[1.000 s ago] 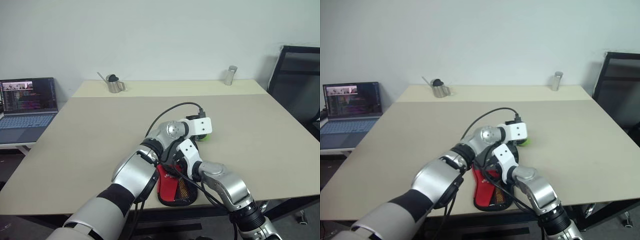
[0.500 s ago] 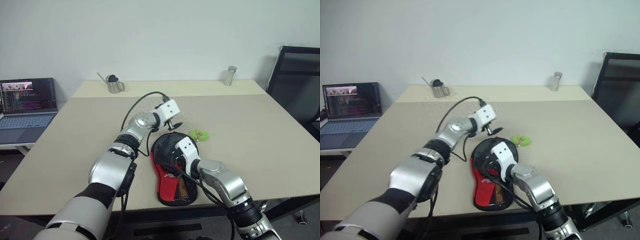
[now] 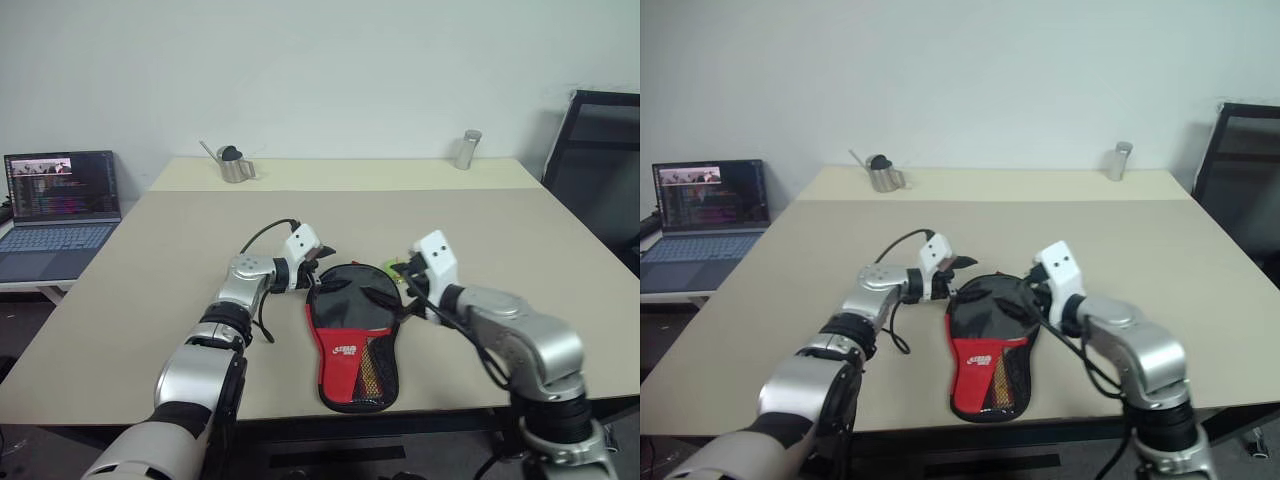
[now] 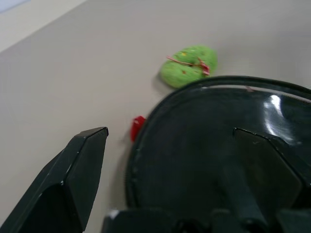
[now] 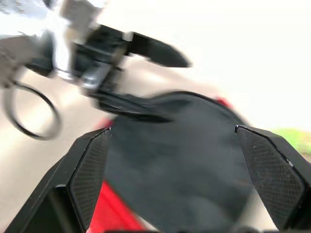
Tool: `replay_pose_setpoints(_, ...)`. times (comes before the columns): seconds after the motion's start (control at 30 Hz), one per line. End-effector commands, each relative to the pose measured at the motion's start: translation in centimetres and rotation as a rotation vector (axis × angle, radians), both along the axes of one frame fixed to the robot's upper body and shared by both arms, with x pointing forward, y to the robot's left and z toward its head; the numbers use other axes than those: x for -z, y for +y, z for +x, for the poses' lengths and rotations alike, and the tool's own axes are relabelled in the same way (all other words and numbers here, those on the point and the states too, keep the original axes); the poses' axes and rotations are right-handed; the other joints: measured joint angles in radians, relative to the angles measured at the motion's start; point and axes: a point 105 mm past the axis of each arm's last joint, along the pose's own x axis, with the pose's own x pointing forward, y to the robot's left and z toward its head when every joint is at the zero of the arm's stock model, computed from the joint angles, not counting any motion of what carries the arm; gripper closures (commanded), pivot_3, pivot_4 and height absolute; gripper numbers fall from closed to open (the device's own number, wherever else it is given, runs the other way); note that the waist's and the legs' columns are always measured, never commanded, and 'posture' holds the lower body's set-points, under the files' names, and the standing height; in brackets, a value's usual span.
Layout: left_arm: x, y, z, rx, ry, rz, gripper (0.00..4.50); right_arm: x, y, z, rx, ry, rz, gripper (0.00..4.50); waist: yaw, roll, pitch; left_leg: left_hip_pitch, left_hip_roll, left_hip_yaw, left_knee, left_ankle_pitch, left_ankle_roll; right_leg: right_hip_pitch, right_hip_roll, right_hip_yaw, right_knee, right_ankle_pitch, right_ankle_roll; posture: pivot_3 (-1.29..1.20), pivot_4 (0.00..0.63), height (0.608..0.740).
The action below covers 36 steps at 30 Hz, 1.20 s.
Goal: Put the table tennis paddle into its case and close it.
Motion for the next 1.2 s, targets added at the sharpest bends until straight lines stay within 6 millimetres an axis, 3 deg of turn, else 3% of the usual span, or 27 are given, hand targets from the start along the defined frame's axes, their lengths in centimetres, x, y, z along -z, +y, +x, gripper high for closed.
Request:
replay_pose_setpoints(0.03,-0.6,-1.1,-0.1,0.026,-0.033,-0.007,0.02,-0.6,-1.9,1.8,0.010,-0.068,-0.073,0.00,0.000,0.000,0.000,0.000,0.000,0.000,0.000,0.000,0.000,0.000,0.000,0.000,0.000,0.000,0.000,0.00,0.150,0.740)
replay_pose_setpoints(0.13,0.1,-1.5,-0.3,0.032,-0.023,0.008,0.02,-0.1,-3.5,4.7,0.073,-0.082,-0.113,0.00,-0.005,0.000,0.000,0.000,0.000,0.001,0.000,0.000,0.000,0.000,0.000,0.000,0.000,0.000,0.000,0.00,0.150,0.740)
replay_pose_setpoints(0.27,0.5,-2.0,-0.6,0.046,-0.021,0.014,0.02,0.4,-4.5,8.3,0.214,-0.052,-0.037,0.00,-0.010,0.000,0.000,0.001,0.001,0.002,-0.001,0.000,0.000,0.000,0.001,0.001,0.001,0.000,0.000,0.00,0.150,0.740)
replay_pose_setpoints(0.43,0.8,-2.3,-0.9,0.057,-0.018,0.012,0.02,2.1,-3.9,10.7,0.287,0.018,0.060,0.00,-0.007,0.000,0.000,0.001,0.000,0.002,-0.001,0.000,0.000,-0.001,0.002,0.001,0.001,0.003,-0.005,0.00,0.150,0.740)
replay_pose_setpoints(0.7,1.1,-2.1,-1.1,0.059,-0.012,0.019,0.02,5.0,-3.6,12.5,0.353,0.087,0.052,0.00,-0.008,0.001,0.001,0.001,-0.001,0.002,-0.001,0.000,0.000,-0.001,0.002,0.001,0.002,0.003,-0.005,0.00,0.150,0.740)
replay_pose_setpoints(0.97,1.3,-2.4,-1.3,0.069,-0.012,0.022,0.02,6.9,-3.1,12.3,0.320,0.127,-0.007,0.00,-0.009,0.001,0.001,0.001,-0.001,0.002,-0.001,0.000,0.000,-0.001,0.002,0.002,0.002,0.003,-0.005,0.00,0.150,0.740)
replay_pose_setpoints(1.07,1.3,-2.7,-1.5,0.083,-0.018,0.031,0.00,7.2,-3.0,12.2,0.314,0.134,-0.013,0.59,-0.009,0.001,0.001,0.001,-0.001,0.002,-0.001,0.000,0.000,-0.001,0.002,0.002,0.002,0.003,-0.005,0.00,0.150,0.740)
replay_pose_setpoints(1.2,1.3,-3.3,-1.7,0.122,-0.024,0.053,0.00,7.2,-2.7,12.1,0.306,0.136,-0.009,1.90,-0.009,0.001,0.000,0.002,-0.001,0.002,-0.001,0.000,0.000,0.000,0.002,0.002,0.002,0.003,-0.005,0.00,0.150,0.740)
